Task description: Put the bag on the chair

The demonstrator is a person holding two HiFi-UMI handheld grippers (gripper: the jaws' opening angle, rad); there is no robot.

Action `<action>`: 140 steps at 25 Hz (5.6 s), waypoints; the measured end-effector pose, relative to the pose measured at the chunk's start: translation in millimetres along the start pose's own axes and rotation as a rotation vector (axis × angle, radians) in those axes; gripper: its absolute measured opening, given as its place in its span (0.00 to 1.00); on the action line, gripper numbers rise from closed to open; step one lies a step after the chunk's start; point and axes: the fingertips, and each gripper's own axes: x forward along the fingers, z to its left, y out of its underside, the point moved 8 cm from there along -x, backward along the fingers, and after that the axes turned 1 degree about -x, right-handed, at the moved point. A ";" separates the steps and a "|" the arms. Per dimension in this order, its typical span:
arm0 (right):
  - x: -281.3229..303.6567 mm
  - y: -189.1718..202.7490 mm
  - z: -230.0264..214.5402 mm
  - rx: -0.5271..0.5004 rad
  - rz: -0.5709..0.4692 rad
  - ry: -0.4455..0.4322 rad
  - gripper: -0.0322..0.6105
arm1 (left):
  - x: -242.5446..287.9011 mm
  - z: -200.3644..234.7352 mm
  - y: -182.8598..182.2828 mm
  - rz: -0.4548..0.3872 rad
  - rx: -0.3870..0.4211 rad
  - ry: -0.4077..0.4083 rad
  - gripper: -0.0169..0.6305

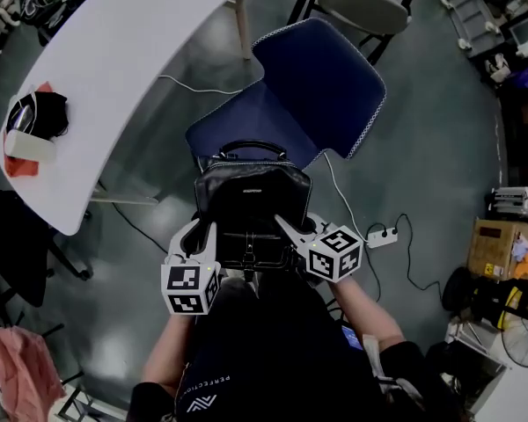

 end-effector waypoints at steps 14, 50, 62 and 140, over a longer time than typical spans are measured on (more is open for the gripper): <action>59.2 -21.4 -88.3 0.020 0.107 -0.094 0.08 | 84.3 8.2 -7.8 0.096 -0.065 -0.100 0.13; 163.7 -19.9 -201.0 0.096 0.269 -0.082 0.13 | 219.6 53.5 -1.2 0.219 -0.071 -0.147 0.13; 189.8 -26.0 -225.9 0.158 0.348 -0.051 0.18 | 256.7 70.4 -4.9 0.273 -0.043 -0.161 0.14; 95.4 -58.1 -159.0 0.099 0.195 0.280 0.34 | 189.9 73.1 -27.4 0.228 -0.242 -0.063 0.09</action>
